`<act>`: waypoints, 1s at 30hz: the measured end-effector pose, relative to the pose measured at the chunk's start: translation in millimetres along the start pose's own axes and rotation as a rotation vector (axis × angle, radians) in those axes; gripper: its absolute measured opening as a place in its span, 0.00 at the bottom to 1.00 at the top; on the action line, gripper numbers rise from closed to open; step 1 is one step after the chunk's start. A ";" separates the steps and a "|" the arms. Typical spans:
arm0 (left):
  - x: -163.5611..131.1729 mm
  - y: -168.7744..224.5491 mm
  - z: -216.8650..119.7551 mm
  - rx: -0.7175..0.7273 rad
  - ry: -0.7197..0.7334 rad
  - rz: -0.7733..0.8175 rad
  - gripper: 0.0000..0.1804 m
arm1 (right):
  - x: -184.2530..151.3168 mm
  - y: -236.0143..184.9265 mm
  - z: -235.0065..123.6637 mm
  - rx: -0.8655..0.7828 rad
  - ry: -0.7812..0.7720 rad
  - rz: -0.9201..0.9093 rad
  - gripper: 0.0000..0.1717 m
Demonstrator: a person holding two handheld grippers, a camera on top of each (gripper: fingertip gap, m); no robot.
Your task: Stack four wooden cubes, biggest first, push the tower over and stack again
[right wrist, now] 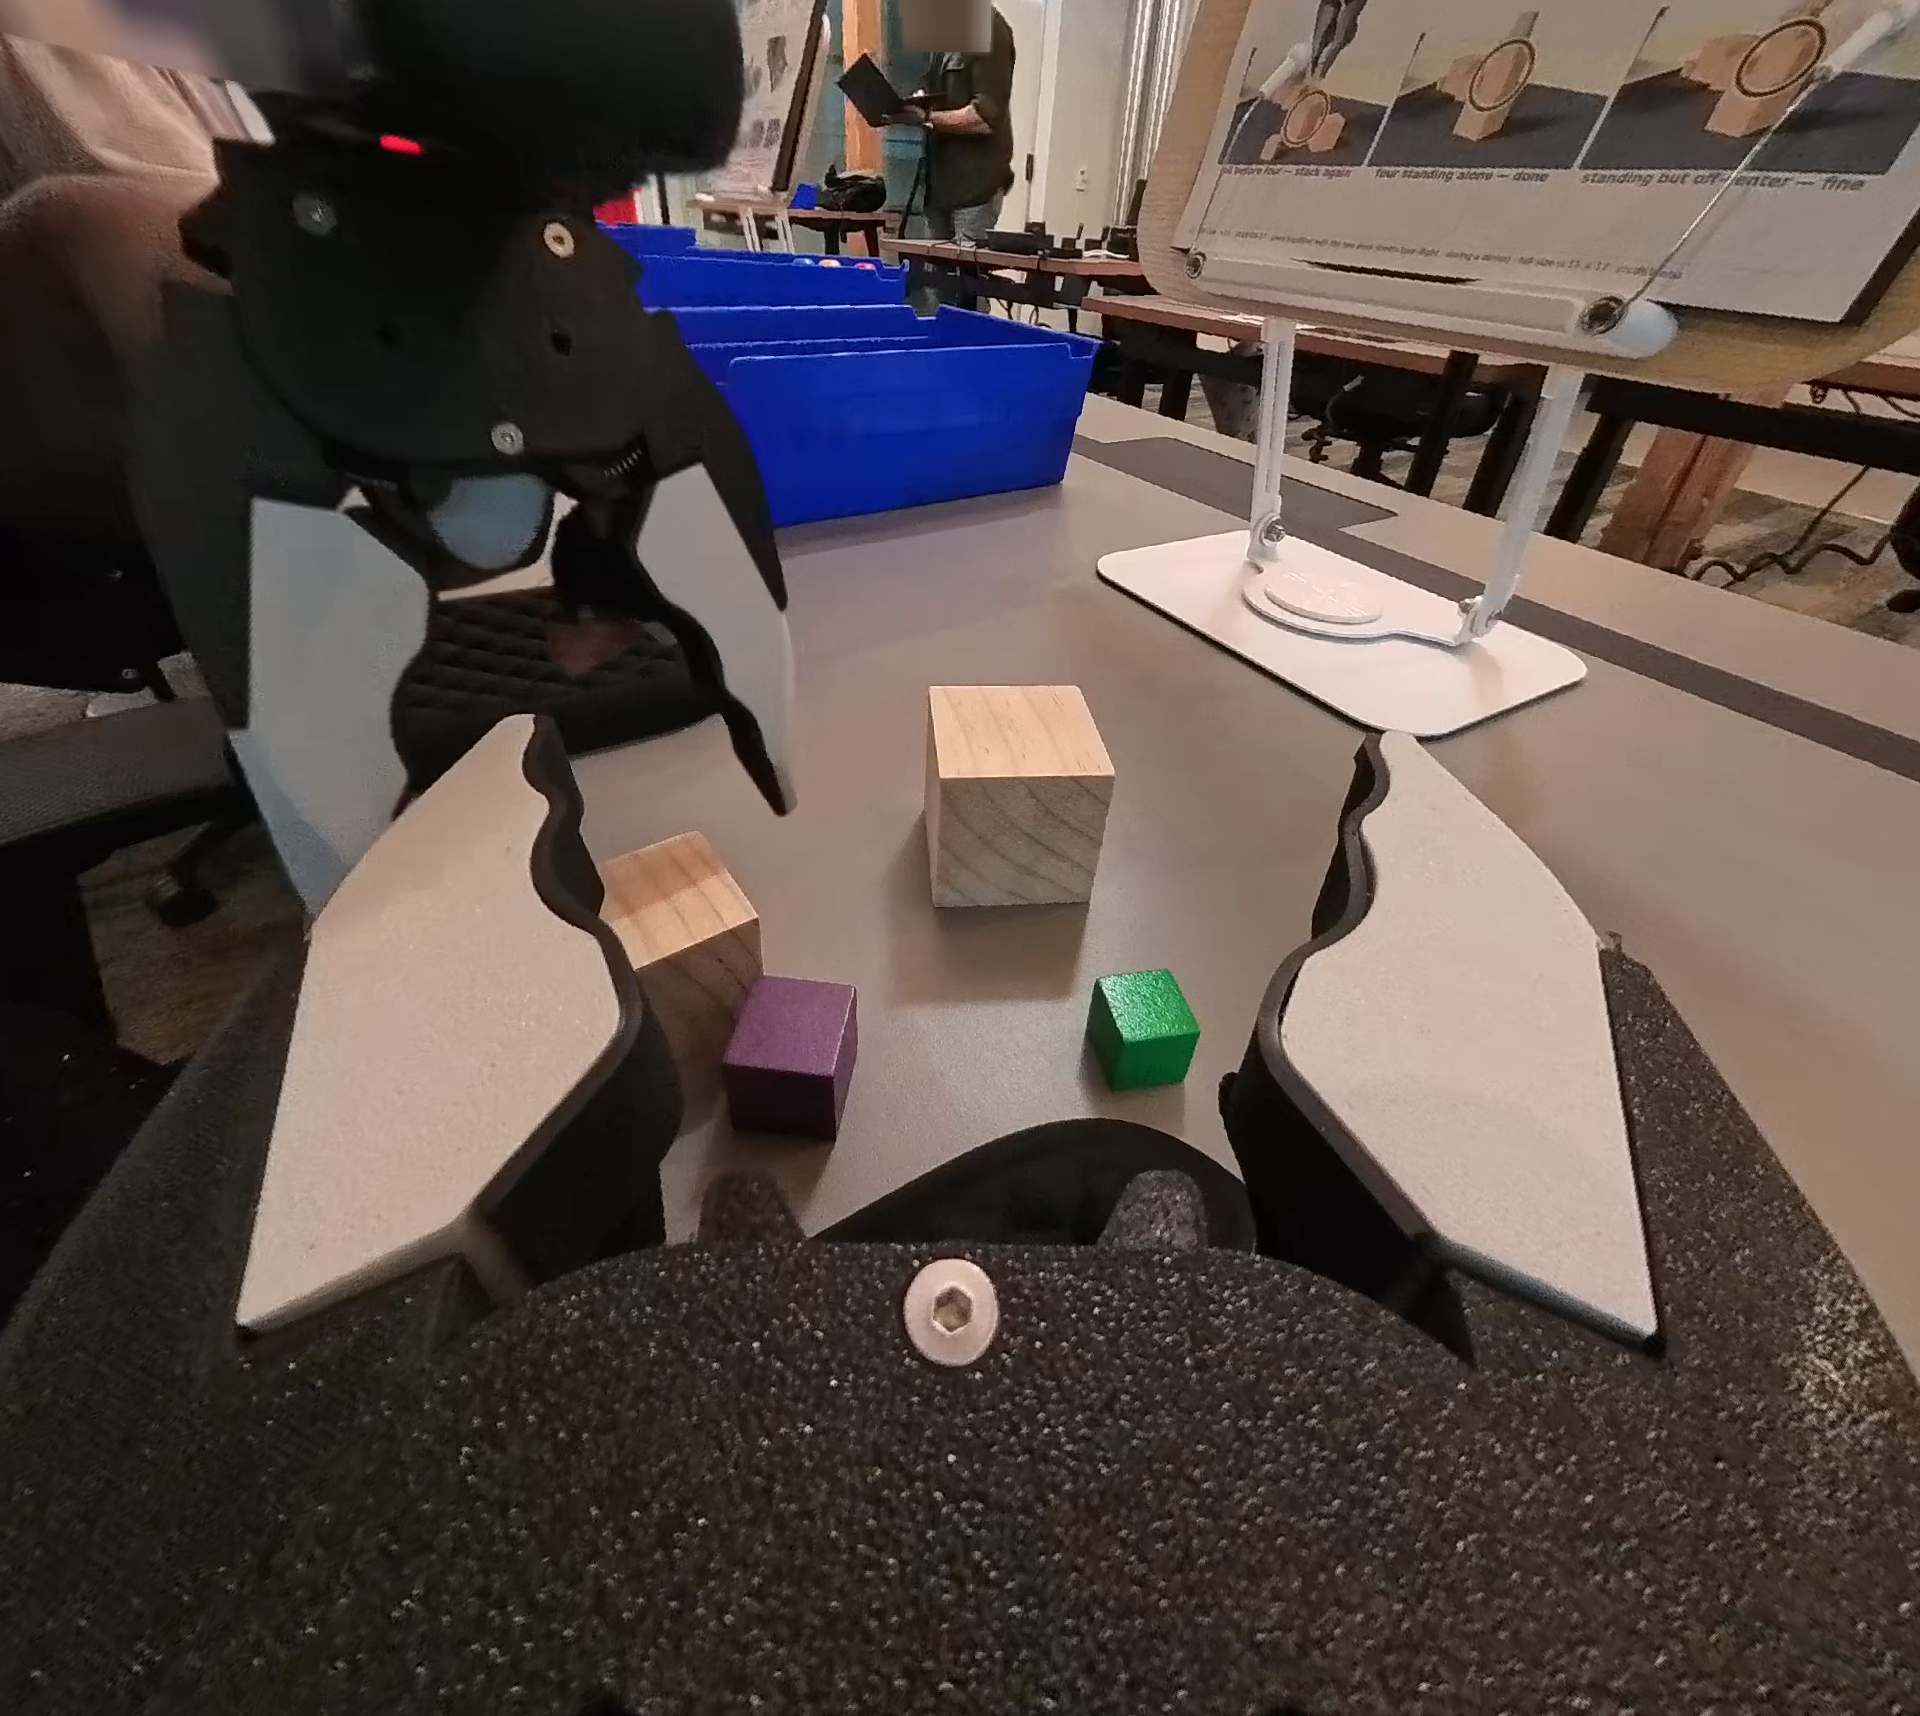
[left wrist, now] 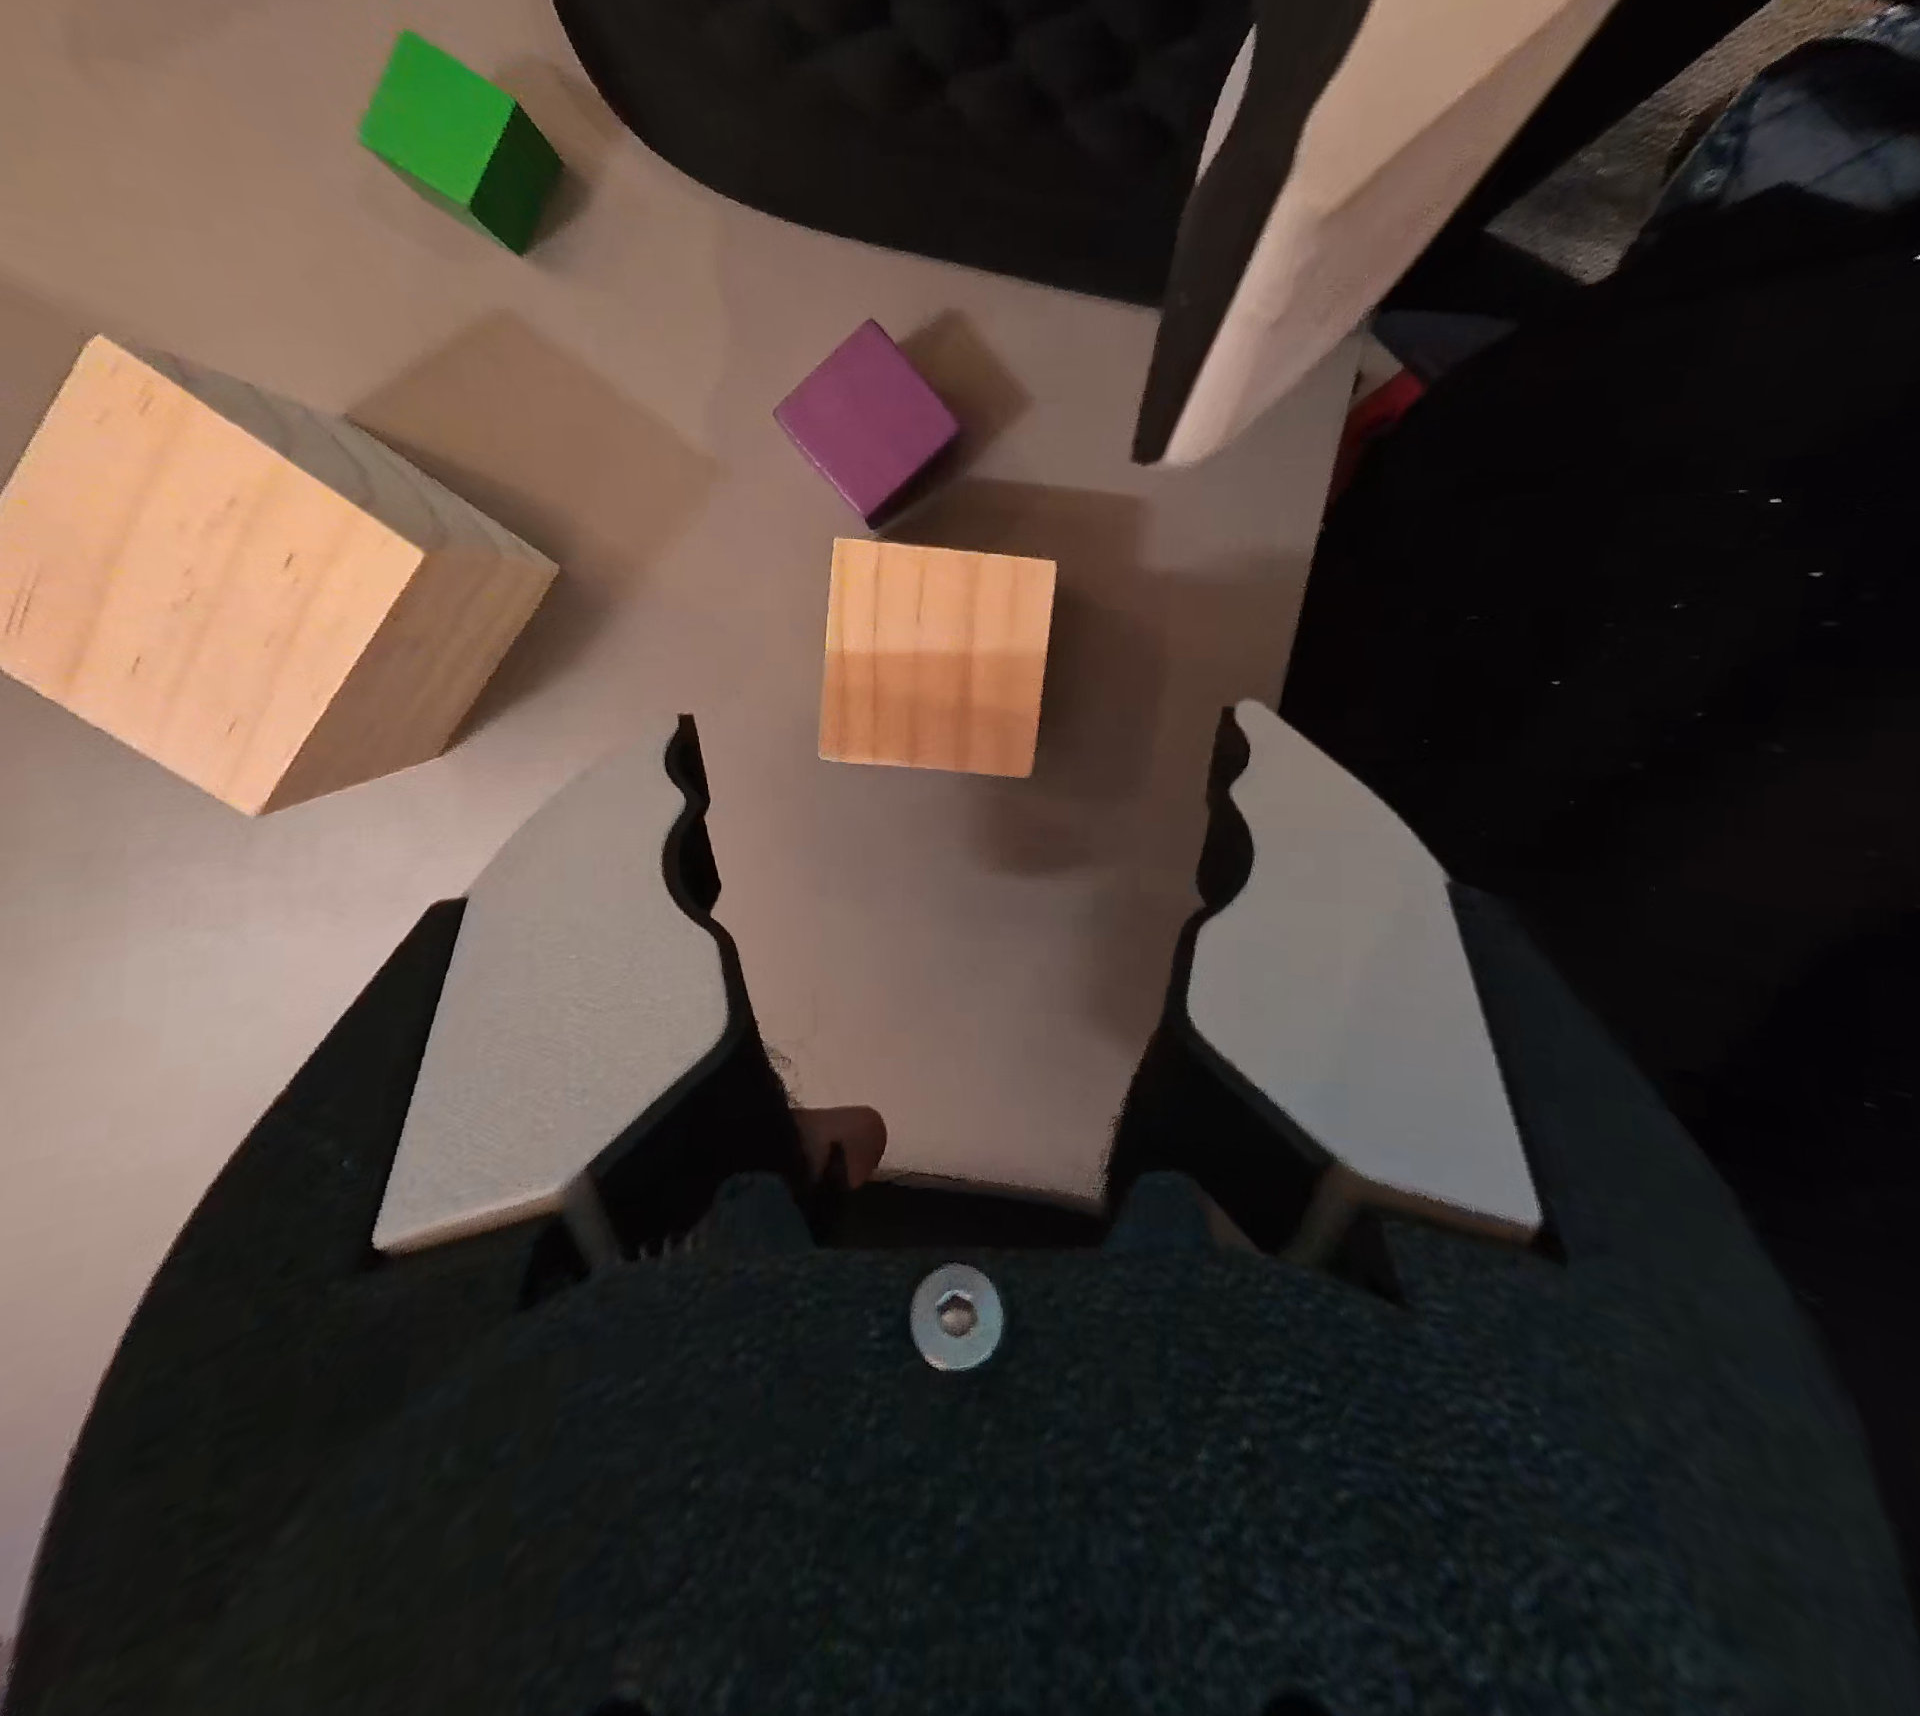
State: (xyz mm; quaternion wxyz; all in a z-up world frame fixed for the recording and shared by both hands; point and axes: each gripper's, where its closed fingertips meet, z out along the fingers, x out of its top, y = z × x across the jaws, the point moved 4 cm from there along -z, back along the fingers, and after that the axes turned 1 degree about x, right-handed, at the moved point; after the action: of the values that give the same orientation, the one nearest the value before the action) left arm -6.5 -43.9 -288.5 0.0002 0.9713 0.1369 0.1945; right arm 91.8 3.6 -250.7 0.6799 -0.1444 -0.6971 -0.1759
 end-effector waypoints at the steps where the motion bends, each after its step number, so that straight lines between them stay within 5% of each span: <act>1: 0.2 -1.0 2.6 0.011 -0.006 0.005 0.51 | -0.1 0.0 -0.1 0.000 0.001 0.000 0.78; 15: 4.6 -4.8 18.6 -0.018 -0.009 0.081 0.25 | 0.5 0.7 -0.8 0.009 0.008 0.012 0.77; 25: 26.4 -62.3 -65.7 0.084 0.091 0.031 0.24 | 0.2 0.3 -0.4 0.013 0.004 0.011 0.76; 30: 38.8 -94.6 -75.3 0.110 0.095 -0.014 0.24 | 0.4 0.4 -0.6 0.014 0.006 0.012 0.75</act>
State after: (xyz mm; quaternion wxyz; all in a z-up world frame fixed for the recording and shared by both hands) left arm -25.7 53.5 -209.3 -0.0583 0.9586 0.1538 0.2326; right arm 92.5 3.7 -250.2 0.6842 -0.1434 -0.6953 -0.1673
